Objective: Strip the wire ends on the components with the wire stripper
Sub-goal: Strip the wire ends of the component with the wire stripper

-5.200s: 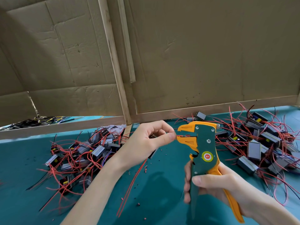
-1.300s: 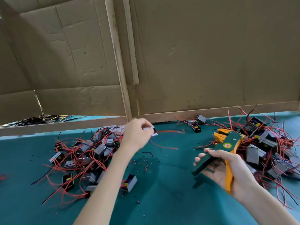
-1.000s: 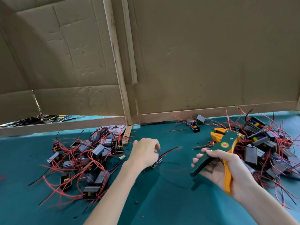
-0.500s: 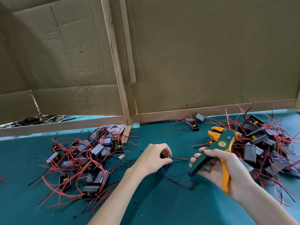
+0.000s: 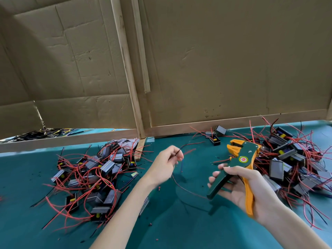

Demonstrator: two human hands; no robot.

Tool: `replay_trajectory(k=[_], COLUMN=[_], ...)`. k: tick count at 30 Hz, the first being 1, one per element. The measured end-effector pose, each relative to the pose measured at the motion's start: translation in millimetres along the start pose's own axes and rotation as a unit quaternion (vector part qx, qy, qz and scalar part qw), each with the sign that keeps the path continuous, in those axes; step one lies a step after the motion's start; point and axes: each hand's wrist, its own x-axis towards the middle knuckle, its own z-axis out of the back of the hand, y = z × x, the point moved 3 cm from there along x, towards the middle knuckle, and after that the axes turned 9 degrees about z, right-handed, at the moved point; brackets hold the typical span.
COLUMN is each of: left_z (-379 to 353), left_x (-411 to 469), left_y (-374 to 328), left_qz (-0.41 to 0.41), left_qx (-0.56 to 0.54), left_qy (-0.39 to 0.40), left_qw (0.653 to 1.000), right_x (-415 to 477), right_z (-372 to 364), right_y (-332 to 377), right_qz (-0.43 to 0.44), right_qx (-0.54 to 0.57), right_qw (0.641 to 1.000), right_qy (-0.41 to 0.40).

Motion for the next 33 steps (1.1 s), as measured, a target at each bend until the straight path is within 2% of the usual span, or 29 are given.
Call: replay_trajectory(k=[4,8,14,19,33], left_z=[16,26,31,31,34], left_x=[-9,-17,-30,-37,-39], left_y=[-27,-49,-71,-82,-85], left_qz=[-0.033,-0.050,-0.049,-0.073,-0.065], left_qx=[-0.147,-0.214,-0.196,-0.172,-0.127], left_qy=[-0.005,0.008,0.033,0.046,0.067], left_qw=[0.989,0.976,0.979,0.981,0.988], right_x=[-2,-7,-14,-16,-22], right_z=[-4,-10,-21,-26,-29], right_y=[-1,0,-3,-6,-5], right_qz=[0.001,0.005,0.000,-0.007,-0.002], right_qx=[-0.030,-0.081,-0.127,-0.143,-0.155], right_qw=[0.999,0.990,0.968,0.956,0.947], right_qy=[0.044,0.111,0.218,0.257,0.280])
